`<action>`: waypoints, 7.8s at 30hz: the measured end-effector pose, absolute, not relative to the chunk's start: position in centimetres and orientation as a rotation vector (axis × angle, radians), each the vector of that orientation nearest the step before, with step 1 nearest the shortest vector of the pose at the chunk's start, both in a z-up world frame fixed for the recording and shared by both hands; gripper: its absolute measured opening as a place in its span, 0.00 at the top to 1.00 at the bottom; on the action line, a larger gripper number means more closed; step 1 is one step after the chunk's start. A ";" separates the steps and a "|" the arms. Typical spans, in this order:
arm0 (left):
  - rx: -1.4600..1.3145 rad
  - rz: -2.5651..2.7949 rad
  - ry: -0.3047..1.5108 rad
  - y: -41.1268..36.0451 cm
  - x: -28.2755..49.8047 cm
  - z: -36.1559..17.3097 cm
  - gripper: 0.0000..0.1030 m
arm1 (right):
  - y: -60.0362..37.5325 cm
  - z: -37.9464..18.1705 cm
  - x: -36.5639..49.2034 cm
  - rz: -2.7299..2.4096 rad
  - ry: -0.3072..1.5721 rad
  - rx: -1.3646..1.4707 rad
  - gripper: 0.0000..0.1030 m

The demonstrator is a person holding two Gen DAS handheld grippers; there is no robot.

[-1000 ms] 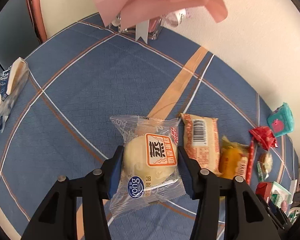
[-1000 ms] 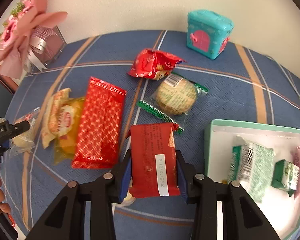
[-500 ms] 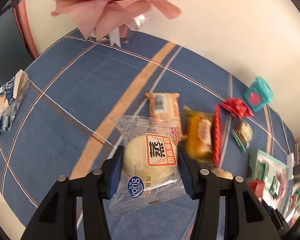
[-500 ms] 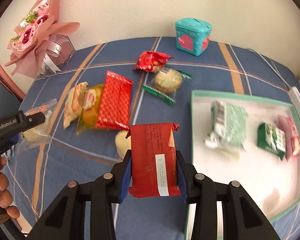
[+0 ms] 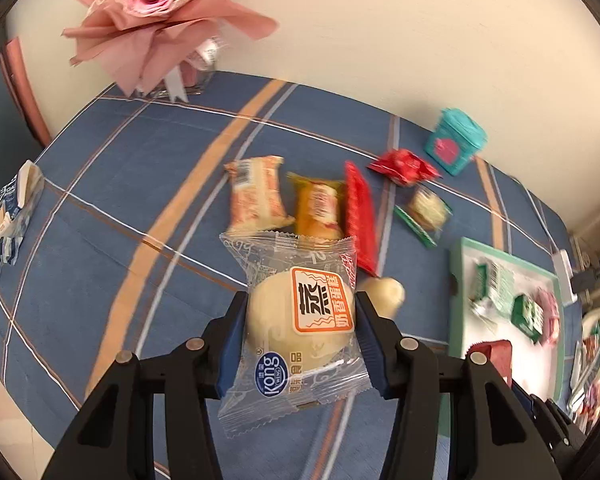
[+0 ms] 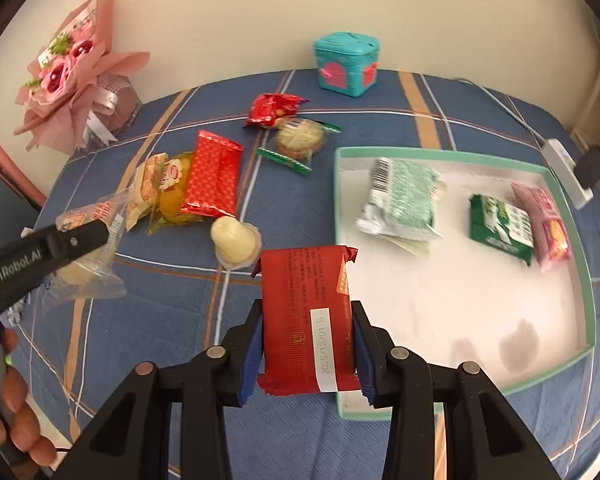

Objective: Organize snacks
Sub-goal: 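Carry the bun and red packet over the tray and lower them, then move left tool to the barcode bread packet while right tool reaches the cream bun cup, then grasp the barcode bread packet with left tool while right tool grasps the cream bun cup, then carry both items over the tray and open both tools, then move left tool to the yellow cake packet while right tool reaches the round biscuit packet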

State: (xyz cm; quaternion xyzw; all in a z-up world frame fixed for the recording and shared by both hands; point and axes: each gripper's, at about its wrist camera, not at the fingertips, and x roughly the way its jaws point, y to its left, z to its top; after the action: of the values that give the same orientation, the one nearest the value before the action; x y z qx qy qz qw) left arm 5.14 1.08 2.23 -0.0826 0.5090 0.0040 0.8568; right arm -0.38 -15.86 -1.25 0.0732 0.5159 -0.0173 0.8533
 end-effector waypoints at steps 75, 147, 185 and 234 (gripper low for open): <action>-0.029 -0.106 1.123 -12.0 4.3 -0.5 0.04 | -31.7 -2.0 -2.6 -0.304 1.058 0.428 0.61; -0.317 0.126 1.208 8.2 15.4 -5.2 0.72 | -11.4 -7.5 7.6 0.045 1.198 0.152 0.57; -0.173 -0.216 1.099 -7.0 5.9 3.7 0.73 | -26.8 0.0 -0.5 -0.239 0.986 0.456 0.57; -0.063 0.012 1.118 -3.0 12.1 0.6 0.30 | -16.7 3.2 8.1 -0.354 0.885 -0.016 0.00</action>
State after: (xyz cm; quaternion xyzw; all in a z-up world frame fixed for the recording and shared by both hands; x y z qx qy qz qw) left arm 12.07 -2.99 0.59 -0.0299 0.5301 0.0057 0.8474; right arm 8.09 -16.66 3.24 -0.0076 0.4261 -0.1705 0.8884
